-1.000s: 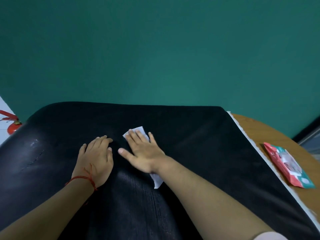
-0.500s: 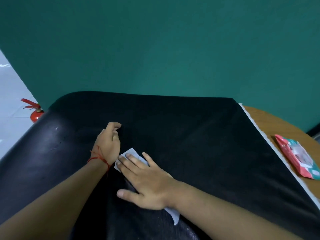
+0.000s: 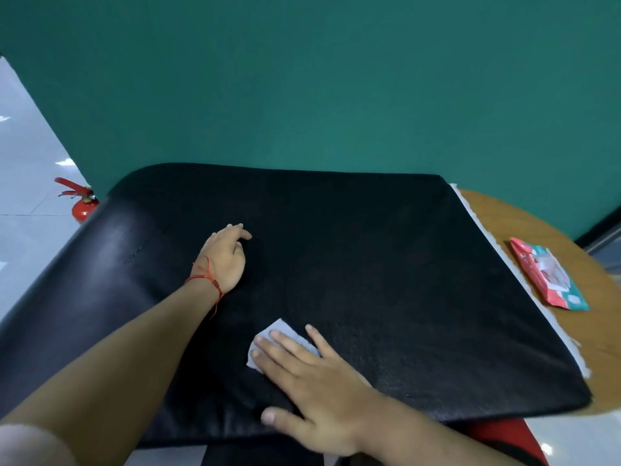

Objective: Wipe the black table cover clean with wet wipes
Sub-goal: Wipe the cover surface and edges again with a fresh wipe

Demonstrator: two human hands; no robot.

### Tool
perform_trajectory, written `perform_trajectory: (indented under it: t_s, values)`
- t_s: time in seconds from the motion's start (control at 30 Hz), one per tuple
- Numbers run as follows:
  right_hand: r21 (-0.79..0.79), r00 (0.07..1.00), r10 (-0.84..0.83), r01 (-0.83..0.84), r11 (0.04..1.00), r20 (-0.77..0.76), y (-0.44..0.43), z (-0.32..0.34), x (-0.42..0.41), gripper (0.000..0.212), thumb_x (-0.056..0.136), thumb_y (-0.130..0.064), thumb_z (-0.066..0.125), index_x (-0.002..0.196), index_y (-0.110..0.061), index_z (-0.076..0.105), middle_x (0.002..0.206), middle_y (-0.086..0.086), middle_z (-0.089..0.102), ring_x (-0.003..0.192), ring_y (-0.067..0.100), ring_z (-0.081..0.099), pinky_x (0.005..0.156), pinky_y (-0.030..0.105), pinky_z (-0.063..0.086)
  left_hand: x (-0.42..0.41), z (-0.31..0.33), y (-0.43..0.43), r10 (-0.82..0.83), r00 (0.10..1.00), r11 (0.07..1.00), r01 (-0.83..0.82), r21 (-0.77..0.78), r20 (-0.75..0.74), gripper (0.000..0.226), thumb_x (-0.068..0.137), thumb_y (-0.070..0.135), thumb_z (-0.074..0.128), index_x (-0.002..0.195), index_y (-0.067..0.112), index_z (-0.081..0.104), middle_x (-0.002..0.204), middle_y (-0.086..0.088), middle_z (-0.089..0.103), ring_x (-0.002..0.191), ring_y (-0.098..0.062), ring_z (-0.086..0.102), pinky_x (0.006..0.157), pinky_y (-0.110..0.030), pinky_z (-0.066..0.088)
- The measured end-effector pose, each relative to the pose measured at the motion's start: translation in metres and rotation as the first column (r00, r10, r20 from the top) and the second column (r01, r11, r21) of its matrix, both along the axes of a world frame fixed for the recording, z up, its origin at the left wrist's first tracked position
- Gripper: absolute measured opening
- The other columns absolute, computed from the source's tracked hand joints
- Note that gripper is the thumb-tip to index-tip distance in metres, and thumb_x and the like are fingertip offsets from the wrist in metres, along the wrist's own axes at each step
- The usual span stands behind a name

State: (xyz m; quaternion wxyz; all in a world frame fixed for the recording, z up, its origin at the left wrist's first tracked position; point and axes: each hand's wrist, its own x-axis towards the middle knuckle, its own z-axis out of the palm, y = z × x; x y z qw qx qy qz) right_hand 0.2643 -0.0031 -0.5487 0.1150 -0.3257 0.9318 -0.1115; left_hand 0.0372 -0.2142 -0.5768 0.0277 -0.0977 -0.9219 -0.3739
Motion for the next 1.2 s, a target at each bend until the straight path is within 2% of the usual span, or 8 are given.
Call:
perform_trajectory:
  t_s: [0.27,0.7,0.77,0.83,0.9,0.97,1.1,1.2]
  values:
    - [0.082,0.908,-0.412,0.417,0.905,-0.071,0.077,-0.008,-0.009,0.076,0.102,-0.075,0.003,0.169,-0.039,-0.004,0.173,-0.023,-0.017,0.155,-0.003,-0.028,0.130,0.056,-0.007,0.036,-0.001,-0.003,-0.065,0.998,0.971,0.060,-0.231,-0.016,0.051,0.107,0.009,0.037,0.158,0.018,0.042,0.170,-0.003,0.029,0.161,-0.021,0.015,0.132,-0.041,0.010]
    - [0.022,0.669,-0.742,0.742,0.670,0.043,0.161,0.008,-0.076,0.067,0.107,-0.067,0.015,0.168,-0.040,0.013,0.174,-0.024,0.001,0.160,0.000,-0.007,0.129,0.056,-0.012,0.091,-0.008,0.017,0.057,0.998,0.895,-0.055,-0.443,-0.008,0.055,0.111,0.034,0.027,0.164,0.020,0.029,0.173,0.000,0.020,0.161,-0.023,0.012,0.130,-0.048,0.015]
    - [-0.036,0.645,-0.760,0.764,0.644,0.084,0.169,0.019,-0.082,0.059,0.109,-0.061,0.023,0.163,-0.039,0.034,0.172,-0.021,0.022,0.160,0.005,0.013,0.131,0.052,-0.004,0.096,-0.008,0.018,0.075,0.997,0.902,-0.078,-0.424,-0.024,0.055,0.110,0.036,0.028,0.163,0.021,0.033,0.172,0.001,0.023,0.161,-0.021,0.014,0.130,-0.048,0.015]
    - [-0.168,0.599,-0.783,0.800,0.576,0.167,0.179,0.029,-0.086,0.048,0.110,-0.052,0.034,0.150,-0.037,0.056,0.159,-0.015,0.050,0.151,0.012,0.039,0.130,0.045,0.018,0.096,-0.007,0.018,0.083,0.996,0.907,-0.090,-0.412,-0.034,0.054,0.110,0.036,0.030,0.161,0.020,0.036,0.171,0.001,0.026,0.160,-0.021,0.016,0.130,-0.047,0.016]
    - [-0.311,0.557,-0.791,0.821,0.479,0.252,0.189,0.040,-0.087,0.037,0.108,-0.043,0.046,0.136,-0.034,0.069,0.140,-0.012,0.067,0.134,0.014,0.058,0.117,0.040,0.043,0.096,-0.005,0.018,0.086,0.995,0.907,-0.096,-0.410,-0.043,0.054,0.109,0.036,0.033,0.160,0.020,0.039,0.170,0.000,0.030,0.159,-0.021,0.019,0.129,-0.048,0.018]
    - [-0.364,0.510,-0.838,0.830,0.422,0.192,0.205,0.049,-0.086,0.030,0.105,-0.037,0.053,0.126,-0.034,0.074,0.124,-0.013,0.073,0.116,0.012,0.067,0.101,0.039,0.056,0.096,-0.004,0.020,0.083,0.995,0.908,-0.097,-0.408,-0.052,0.053,0.109,0.035,0.034,0.159,0.019,0.040,0.169,0.000,0.032,0.159,-0.021,0.021,0.129,-0.048,0.020]
    - [-0.294,0.366,-0.931,0.889,0.350,-0.003,0.260,0.056,-0.082,0.029,0.099,-0.037,0.054,0.119,-0.037,0.076,0.123,-0.012,0.075,0.111,0.017,0.068,0.090,0.039,0.059,0.097,-0.003,0.019,0.086,0.995,0.911,-0.098,-0.401,-0.048,0.053,0.109,0.036,0.035,0.159,0.019,0.040,0.169,0.000,0.032,0.159,-0.021,0.021,0.129,-0.047,0.018]
    - [-0.221,0.219,-0.974,0.949,0.226,-0.054,0.318,0.046,-0.074,0.033,0.098,-0.030,0.056,0.126,-0.031,0.074,0.121,0.000,0.075,0.109,0.028,0.069,0.088,0.038,0.057,0.095,-0.004,0.018,0.086,0.995,0.910,-0.102,-0.403,-0.057,0.052,0.109,0.035,0.038,0.158,0.018,0.043,0.168,-0.001,0.034,0.158,-0.022,0.024,0.128,-0.048,0.020]
